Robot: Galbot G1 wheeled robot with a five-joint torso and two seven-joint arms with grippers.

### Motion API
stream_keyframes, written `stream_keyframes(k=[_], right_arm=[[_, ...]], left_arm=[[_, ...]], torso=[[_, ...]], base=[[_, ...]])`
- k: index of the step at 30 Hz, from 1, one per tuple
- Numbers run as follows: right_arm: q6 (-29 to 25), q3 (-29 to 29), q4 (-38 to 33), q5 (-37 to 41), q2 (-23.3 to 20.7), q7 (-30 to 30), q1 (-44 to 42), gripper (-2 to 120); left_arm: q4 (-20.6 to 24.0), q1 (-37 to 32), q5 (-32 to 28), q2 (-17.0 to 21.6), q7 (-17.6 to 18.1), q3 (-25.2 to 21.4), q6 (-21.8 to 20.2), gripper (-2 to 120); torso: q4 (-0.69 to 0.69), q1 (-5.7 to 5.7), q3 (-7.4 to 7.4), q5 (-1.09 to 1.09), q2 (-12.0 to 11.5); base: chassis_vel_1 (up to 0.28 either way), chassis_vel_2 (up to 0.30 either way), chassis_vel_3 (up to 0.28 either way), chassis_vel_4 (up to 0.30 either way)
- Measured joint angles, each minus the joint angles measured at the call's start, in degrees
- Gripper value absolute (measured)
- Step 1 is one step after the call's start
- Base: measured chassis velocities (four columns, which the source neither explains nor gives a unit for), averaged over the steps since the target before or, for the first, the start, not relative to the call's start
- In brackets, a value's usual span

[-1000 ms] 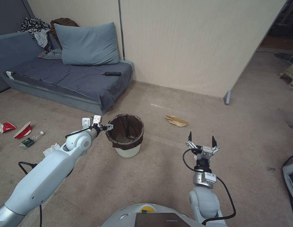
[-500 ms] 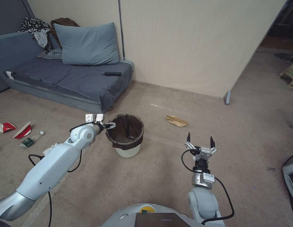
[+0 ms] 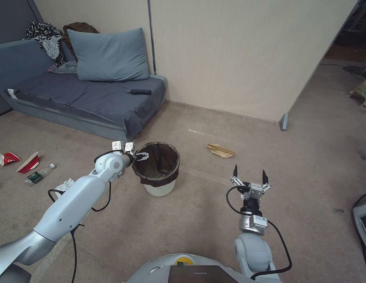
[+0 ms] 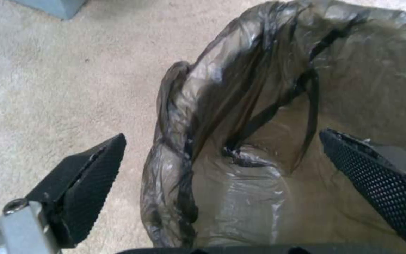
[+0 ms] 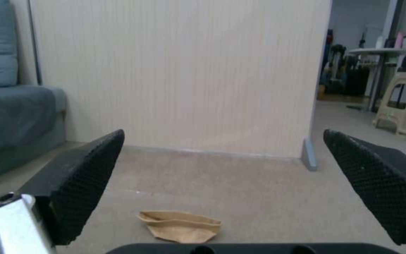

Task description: Pick up the trash bin, then pick up the garbage from the floor and place it into the trash bin.

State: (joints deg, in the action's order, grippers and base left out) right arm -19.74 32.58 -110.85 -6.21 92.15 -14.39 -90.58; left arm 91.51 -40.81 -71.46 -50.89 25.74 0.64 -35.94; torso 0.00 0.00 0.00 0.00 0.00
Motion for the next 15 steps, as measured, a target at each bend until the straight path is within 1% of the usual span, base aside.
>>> stream_keyframes(k=[6, 15], right_arm=[[-0.1, -0.2, 0.2, -0.2, 0.0, 0.0, 0.2, 100], [-0.4, -0.4, 0.7, -0.7, 0.0, 0.0, 0.4, 100]], left_arm=[[-0.9, 0.0, -1.4, -0.4, 1.5, -0.1, -0.6, 99], [-2.7, 0.8, -2.8, -0.6, 2.7, -0.2, -0.7, 98]], torso=[[0.0, 0.0, 0.0, 0.0, 0.0], [0.0, 0.0, 0.0, 0.0, 0.0]], base=[[0.0, 0.0, 0.0, 0.0], [0.0, 0.0, 0.0, 0.0]])
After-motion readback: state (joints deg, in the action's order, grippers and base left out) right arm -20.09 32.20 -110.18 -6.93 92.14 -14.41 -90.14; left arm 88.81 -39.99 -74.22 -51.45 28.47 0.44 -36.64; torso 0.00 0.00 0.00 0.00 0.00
